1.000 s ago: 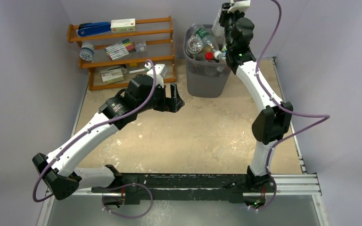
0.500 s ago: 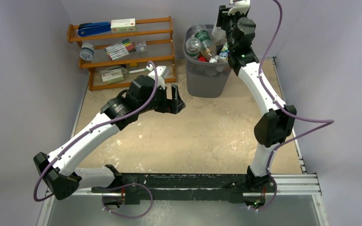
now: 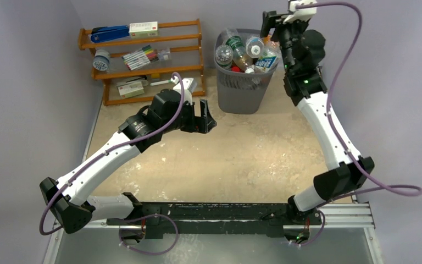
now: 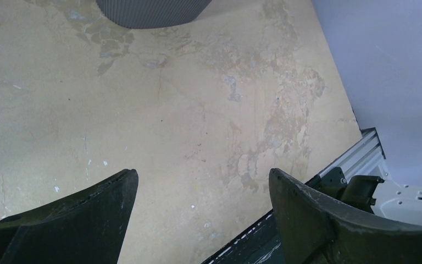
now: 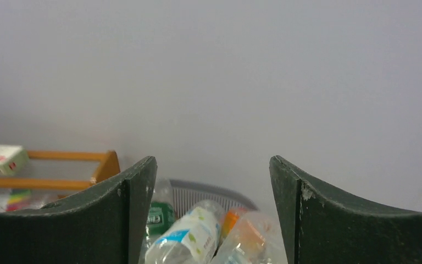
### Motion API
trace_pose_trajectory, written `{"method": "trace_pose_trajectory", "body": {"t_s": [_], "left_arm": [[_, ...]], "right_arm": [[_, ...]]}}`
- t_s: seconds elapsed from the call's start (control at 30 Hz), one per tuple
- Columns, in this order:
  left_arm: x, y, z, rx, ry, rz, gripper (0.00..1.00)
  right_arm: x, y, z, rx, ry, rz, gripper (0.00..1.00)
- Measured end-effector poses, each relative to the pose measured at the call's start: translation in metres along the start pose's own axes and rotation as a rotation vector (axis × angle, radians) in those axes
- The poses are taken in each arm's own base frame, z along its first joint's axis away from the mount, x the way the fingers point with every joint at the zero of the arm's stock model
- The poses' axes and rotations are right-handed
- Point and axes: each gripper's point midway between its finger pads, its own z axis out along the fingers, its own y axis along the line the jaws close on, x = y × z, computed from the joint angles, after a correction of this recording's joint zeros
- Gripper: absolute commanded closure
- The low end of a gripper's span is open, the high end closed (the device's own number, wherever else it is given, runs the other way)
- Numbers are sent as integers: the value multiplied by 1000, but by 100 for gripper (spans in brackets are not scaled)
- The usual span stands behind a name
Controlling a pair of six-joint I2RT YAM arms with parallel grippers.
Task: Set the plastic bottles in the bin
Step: Place the plastic bottle in the trash bin.
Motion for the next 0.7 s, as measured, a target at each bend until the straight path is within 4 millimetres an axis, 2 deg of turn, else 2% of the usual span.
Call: {"method": "trace_pose_trajectory", "body": {"t_s": [0.13, 0.23, 0.3, 0.33, 0.4, 0.47, 0.53, 0.63, 0.67, 0.7], "left_arm": [[-2, 5, 1, -28, -11, -7, 11], [-2, 12, 6, -64, -15, -9, 11], [-2, 19, 12, -101, -16, -10, 11], [-2, 24, 16, -122, -14, -12, 11], [-3, 35, 24, -165, -12, -19, 11], [-4, 49, 34, -209, -9, -30, 11], [-7, 62, 44, -242, -7, -43, 11], [-13, 80, 61, -276, -11, -67, 11], [-13, 84, 66, -281, -9, -73, 11], [-14, 89, 73, -287, -5, -81, 12]], "right_arm": [[-56, -18, -9, 21, -57, 62, 21], [-94, -55, -4, 61, -76, 124, 21], [-102, -86, -1, 102, -64, 159, 21], [-100, -100, 1, 118, -45, 179, 21], [-77, -129, 2, 147, 25, 232, 21], [-38, -152, 0, 157, 122, 304, 22], [10, -173, -6, 174, 226, 389, 21], [107, -198, -14, 197, 417, 566, 21], [123, -208, -15, 214, 441, 592, 22], [148, -212, -14, 219, 484, 633, 22]]}}
